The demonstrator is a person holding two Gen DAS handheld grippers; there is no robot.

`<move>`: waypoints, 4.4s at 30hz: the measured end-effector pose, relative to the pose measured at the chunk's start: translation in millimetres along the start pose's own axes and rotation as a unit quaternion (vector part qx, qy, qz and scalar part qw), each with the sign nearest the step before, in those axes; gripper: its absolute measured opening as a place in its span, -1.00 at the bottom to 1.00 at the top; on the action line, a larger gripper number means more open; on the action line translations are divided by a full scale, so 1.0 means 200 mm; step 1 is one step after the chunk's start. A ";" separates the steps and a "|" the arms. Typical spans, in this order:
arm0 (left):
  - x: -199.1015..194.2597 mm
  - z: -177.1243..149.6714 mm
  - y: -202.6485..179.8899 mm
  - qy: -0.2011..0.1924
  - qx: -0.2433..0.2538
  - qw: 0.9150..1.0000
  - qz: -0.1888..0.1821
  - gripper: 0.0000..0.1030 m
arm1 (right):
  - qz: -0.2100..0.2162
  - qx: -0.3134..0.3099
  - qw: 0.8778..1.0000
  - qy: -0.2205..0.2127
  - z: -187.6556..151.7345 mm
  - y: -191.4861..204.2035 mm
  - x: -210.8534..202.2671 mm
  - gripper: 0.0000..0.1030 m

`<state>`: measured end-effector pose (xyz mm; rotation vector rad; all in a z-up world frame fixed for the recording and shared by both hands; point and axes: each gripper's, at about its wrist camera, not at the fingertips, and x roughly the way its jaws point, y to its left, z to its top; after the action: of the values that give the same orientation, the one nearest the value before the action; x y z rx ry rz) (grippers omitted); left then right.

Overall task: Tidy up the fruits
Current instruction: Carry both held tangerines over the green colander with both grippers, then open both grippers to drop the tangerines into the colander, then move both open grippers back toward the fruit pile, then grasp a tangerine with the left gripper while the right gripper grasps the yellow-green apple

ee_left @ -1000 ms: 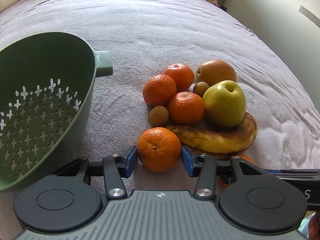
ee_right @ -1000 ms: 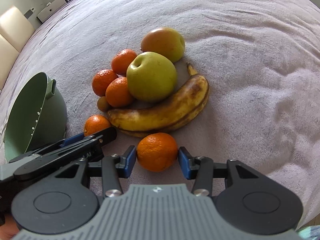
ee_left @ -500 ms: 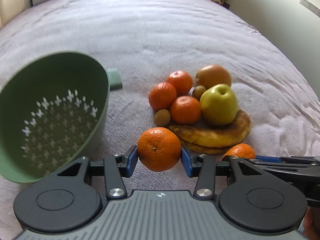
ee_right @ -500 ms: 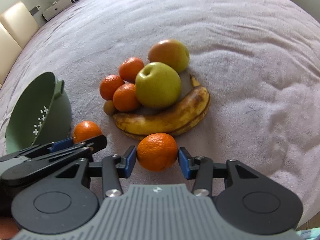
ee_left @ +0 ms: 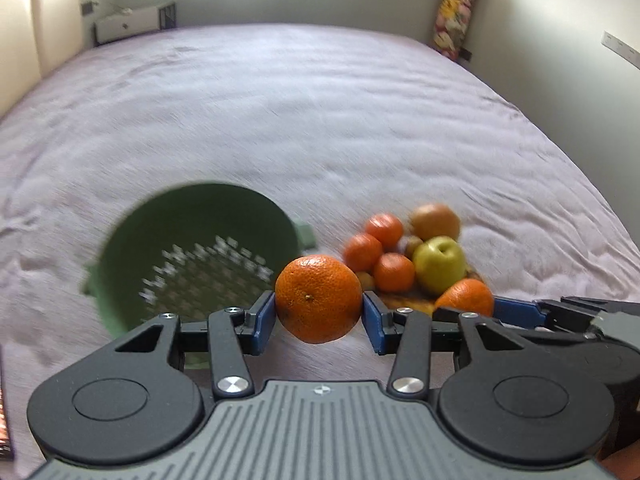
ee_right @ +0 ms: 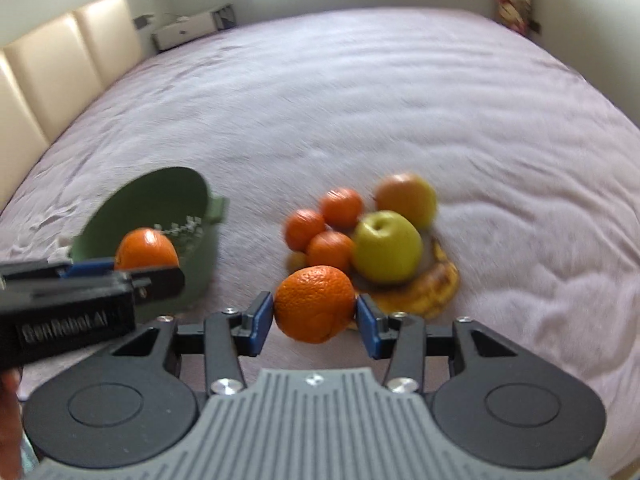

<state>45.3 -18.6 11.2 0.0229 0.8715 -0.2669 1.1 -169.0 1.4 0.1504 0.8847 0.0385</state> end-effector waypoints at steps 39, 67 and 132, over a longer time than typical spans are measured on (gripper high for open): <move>0.38 0.02 0.51 0.114 -0.043 0.986 0.118 0.02 | 0.103 -0.315 0.929 0.167 0.29 0.69 0.68 -0.17; 0.38 0.04 0.51 0.115 -0.040 0.983 0.138 0.29 | 0.104 -0.334 0.917 0.191 0.31 0.72 0.64 0.07; 0.47 -0.13 -0.18 0.027 -0.019 0.998 -0.054 0.26 | -0.059 0.020 0.997 0.043 0.12 -0.27 0.29 0.17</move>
<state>75.4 -71.4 -73.4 -0.0519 0.9334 -0.3521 54.8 -219.8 -35.9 0.1333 0.9792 -0.0836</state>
